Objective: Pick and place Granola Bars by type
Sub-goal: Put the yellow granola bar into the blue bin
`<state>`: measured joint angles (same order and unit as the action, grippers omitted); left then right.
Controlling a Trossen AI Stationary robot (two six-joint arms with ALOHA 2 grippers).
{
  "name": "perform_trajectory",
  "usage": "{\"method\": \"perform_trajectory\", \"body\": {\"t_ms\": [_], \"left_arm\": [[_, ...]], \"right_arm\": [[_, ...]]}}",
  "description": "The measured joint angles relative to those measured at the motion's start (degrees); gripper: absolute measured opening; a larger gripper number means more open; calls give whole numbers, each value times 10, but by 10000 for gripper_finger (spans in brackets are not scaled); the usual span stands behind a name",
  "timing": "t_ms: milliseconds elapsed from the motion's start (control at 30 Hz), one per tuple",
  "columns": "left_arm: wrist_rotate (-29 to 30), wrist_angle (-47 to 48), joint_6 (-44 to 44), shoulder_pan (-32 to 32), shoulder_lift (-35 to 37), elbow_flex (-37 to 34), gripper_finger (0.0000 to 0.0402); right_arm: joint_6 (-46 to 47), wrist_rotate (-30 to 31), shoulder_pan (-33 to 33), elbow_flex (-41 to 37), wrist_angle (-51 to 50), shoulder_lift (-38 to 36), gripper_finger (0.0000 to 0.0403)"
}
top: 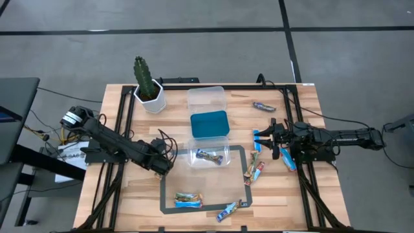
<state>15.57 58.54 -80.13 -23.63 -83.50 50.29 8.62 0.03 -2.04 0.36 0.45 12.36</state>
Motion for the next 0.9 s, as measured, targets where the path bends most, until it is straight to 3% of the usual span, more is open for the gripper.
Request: {"method": "perform_trajectory", "body": {"t_ms": [233,900], "left_arm": [[-32,-135,4,17,0,-48,186],[-61,-251,4,30,-12,-120,169]], "right_arm": [[0,0,0,0,0,0,133],[0,0,0,0,0,0,133]]}}
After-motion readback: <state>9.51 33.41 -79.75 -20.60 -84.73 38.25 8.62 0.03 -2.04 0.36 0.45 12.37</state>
